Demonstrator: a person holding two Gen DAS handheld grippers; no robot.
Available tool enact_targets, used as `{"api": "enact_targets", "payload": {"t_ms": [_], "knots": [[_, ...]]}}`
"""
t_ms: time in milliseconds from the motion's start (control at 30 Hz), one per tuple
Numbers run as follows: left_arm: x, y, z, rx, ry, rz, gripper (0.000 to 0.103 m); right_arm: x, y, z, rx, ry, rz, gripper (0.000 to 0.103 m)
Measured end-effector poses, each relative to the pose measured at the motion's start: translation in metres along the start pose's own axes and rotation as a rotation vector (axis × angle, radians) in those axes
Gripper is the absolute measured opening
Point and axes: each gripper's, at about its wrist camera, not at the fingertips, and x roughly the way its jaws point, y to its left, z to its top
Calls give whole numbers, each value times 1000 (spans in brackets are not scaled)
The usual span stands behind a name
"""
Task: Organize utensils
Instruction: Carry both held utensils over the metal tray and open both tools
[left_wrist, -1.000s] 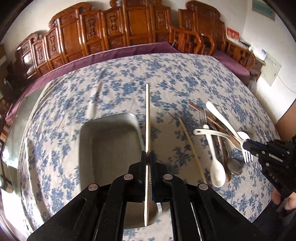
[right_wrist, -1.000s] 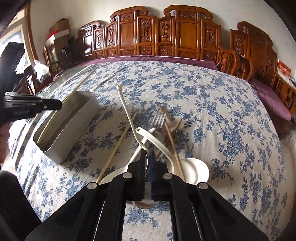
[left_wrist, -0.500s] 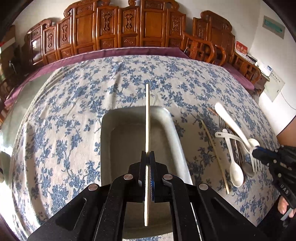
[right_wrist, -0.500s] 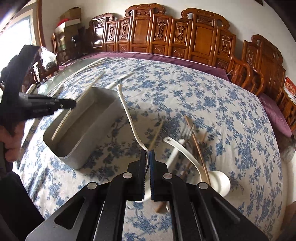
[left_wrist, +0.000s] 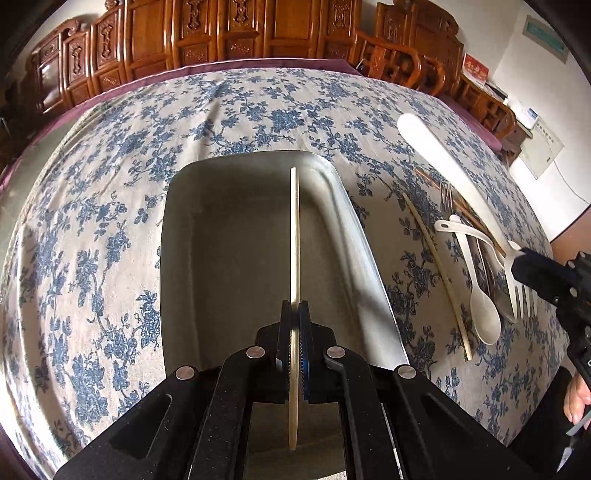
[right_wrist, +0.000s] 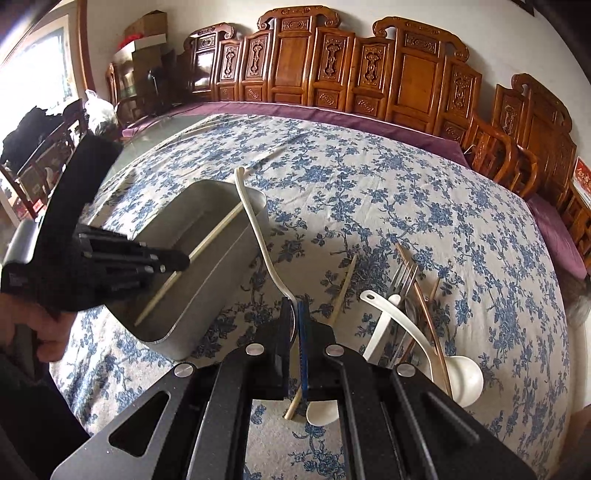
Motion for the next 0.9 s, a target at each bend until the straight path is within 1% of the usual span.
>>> {"api": "enact_targets", "payload": {"t_ms": [167,333,367,467,567,700,900], "knots": [[-11,7,4,-28,-32,-8,4,6,7,8,32,4,11,5],[-25,17,7,-34,-70,19,5,15,19,14,89,15,46,5],[-27,20,8,-39,-77,25,6,17,22,15,104,18,57,5],[-41,36,12,-73,-121,39,14,23,33,18,146,29,93,5],[-53,55,14,-113,-156,49,15,30,45,20,170,36,109,5],[-58,71,16,-153,-171,50,15,42,57,20,213,58,120,5],[-63,83,17,-173,-188,61,15,60,64,19,292,95,168,5]]}}
